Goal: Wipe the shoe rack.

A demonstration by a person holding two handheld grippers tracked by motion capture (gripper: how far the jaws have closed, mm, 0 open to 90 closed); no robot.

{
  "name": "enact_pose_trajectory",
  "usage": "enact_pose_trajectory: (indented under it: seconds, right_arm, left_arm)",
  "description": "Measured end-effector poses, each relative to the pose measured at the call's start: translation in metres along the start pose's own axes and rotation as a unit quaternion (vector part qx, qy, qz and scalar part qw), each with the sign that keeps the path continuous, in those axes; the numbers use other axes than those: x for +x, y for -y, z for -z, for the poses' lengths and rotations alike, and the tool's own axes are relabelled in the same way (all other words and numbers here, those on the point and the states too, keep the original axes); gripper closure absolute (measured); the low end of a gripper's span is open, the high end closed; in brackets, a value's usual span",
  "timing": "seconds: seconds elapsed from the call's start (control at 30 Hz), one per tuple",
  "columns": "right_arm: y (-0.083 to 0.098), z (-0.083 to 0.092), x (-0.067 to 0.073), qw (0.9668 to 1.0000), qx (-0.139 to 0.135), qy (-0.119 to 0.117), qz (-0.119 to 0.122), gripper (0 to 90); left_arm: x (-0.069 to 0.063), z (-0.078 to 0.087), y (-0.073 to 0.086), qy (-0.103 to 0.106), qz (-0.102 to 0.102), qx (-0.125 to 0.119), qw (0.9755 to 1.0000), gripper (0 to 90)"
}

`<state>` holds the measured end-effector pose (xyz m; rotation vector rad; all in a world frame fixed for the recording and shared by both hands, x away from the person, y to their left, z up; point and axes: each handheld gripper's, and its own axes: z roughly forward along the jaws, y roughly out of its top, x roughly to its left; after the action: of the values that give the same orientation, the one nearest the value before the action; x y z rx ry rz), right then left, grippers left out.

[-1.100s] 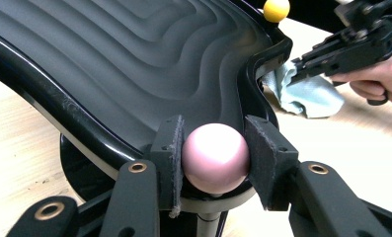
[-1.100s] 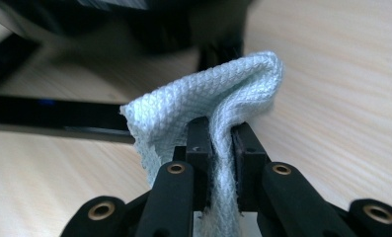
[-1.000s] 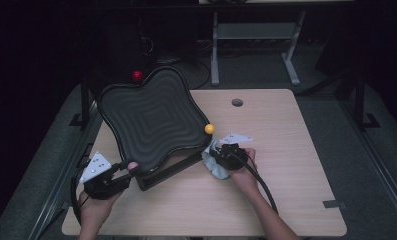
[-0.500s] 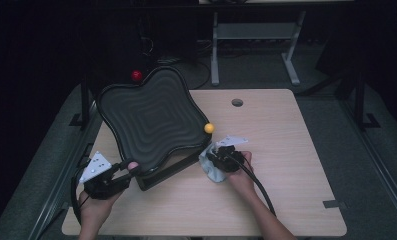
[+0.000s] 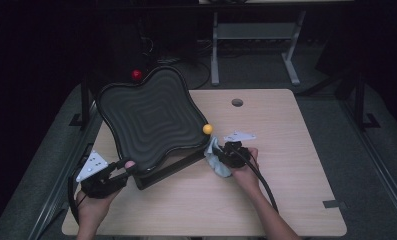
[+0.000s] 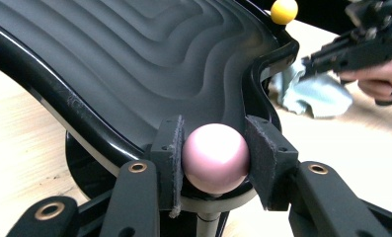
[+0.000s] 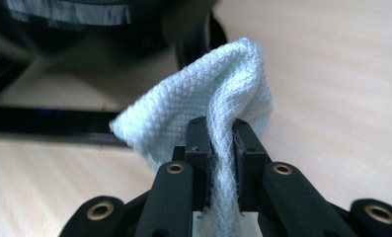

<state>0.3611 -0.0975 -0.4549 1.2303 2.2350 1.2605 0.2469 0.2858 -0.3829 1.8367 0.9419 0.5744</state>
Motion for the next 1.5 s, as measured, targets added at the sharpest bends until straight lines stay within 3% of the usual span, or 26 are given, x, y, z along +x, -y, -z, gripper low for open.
enact_pose_trajectory:
  seconds: [0.1,0.23,0.43,0.67,0.77,0.8,0.9,1.13,1.27,1.5]
  right_arm:
    - [-0.006,-0.003,0.004,0.9999,-0.002,0.004,0.013,79.9]
    - [0.004,-0.011,0.004,0.9998,0.018,0.001,0.011,79.9]
    - [-0.009,0.014,0.006,0.9992,-0.030,-0.003,0.026,80.0]
    - [-0.013,0.023,0.026,0.9974,-0.040,-0.023,0.056,80.0]
    - [-0.012,0.024,0.027,0.9965,-0.042,-0.032,0.065,80.1]
    - [-0.013,0.023,0.023,0.9974,-0.042,-0.024,0.053,80.1]
    - [-0.012,0.022,0.021,0.9977,-0.045,-0.028,0.043,80.1]
    - [-0.014,0.021,0.047,0.9946,-0.047,-0.054,0.075,79.9]
    - [-0.011,0.018,0.034,0.9963,-0.036,-0.040,0.067,79.9]
    - [-0.006,0.006,0.007,0.9994,-0.008,-0.011,0.031,79.9]
  left_arm:
    - [0.001,0.000,0.000,-0.002,0.002,0.000,1.0000,59.9]
    - [0.001,0.000,0.001,-0.003,0.004,-0.002,1.0000,59.9]
    - [0.001,0.000,0.000,-0.002,0.002,-0.001,1.0000,59.9]
    - [0.000,-0.002,0.000,0.000,0.001,-0.001,1.0000,59.9]
    - [-0.001,-0.002,0.000,0.000,0.001,0.000,1.0000,60.0]
    - [-0.001,-0.002,0.000,0.000,0.001,0.000,1.0000,60.0]
    - [-0.001,-0.002,0.000,0.001,0.001,-0.001,1.0000,60.0]
    - [-0.001,-0.003,-0.001,0.001,0.000,0.000,1.0000,60.1]
    - [0.000,-0.001,0.000,-0.002,0.000,0.000,1.0000,60.0]
    - [0.009,0.005,0.002,-0.014,0.010,0.000,0.9998,59.9]
